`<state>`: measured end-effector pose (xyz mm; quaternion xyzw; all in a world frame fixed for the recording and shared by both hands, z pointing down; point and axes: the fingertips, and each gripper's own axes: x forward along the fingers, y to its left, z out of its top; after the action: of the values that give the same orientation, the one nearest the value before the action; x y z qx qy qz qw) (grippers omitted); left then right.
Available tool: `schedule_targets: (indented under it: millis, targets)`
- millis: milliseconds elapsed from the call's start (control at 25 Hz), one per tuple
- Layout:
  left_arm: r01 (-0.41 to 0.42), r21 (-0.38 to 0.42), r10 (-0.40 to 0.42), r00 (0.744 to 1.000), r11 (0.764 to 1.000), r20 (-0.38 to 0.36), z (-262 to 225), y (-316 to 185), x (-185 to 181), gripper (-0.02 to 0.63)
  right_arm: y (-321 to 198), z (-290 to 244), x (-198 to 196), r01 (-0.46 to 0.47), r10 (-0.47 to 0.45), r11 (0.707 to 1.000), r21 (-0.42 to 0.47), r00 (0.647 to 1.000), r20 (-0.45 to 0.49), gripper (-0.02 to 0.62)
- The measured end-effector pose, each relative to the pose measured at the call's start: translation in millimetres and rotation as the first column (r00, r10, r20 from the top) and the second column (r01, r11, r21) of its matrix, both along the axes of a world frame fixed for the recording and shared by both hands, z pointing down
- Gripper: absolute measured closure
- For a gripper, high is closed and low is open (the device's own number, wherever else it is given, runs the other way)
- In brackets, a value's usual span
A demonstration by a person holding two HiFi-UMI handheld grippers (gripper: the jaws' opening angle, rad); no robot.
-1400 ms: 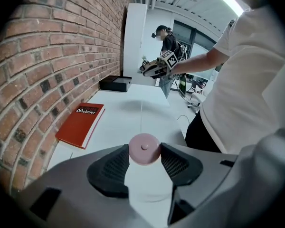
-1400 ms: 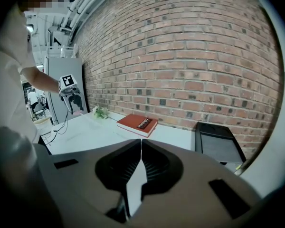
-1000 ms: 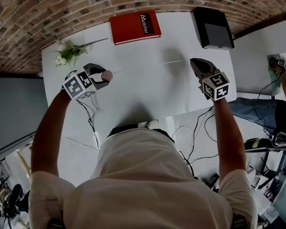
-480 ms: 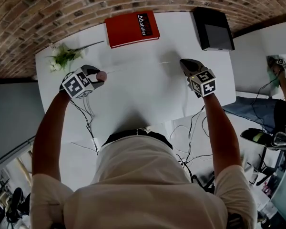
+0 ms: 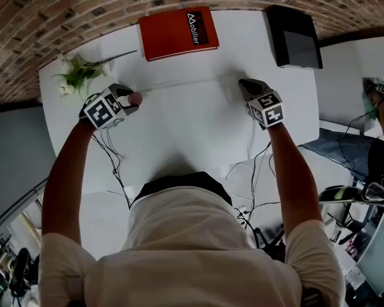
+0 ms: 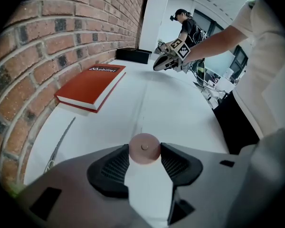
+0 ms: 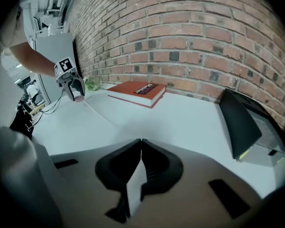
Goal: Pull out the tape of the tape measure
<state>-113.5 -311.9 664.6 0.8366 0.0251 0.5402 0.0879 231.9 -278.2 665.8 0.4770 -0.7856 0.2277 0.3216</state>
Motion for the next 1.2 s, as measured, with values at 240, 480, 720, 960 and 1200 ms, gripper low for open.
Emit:
schedule_targets:
  millis: [240,480,720,960,1200]
  targets:
    - [-0.004,0.003,0.004,1.000,1.000,-0.009,10.6,-3.9,3.1,0.400,-4.5,15.1,0.7,0.005,-0.006,1.000,-0.021,1.000,-0.014,0.586]
    - [-0.002,-0.002,0.002,1.000,1.000,0.006,17.3,-4.0,-0.6,0.400,-0.6,23.7,-2.4,-0.005,0.004,0.999,-0.037,1.000,-0.029,0.586]
    - [0.002,0.002,-0.002,1.000,1.000,-0.001,19.1,-3.6,1.1,0.400,3.3,28.4,-4.0,0.023,-0.025,0.999,-0.045,0.998,-0.052,0.584]
    - [0.001,0.007,-0.001,1.000,1.000,0.000,21.3,-4.8,1.6,0.398,2.9,30.3,-3.6,0.021,-0.024,0.998,-0.055,0.998,-0.062,0.583]
    - [0.006,0.028,-0.006,1.000,1.000,-0.004,22.4,-6.4,0.9,0.394,2.1,25.3,-0.1,-0.005,0.002,0.999,-0.044,0.997,-0.071,0.537]
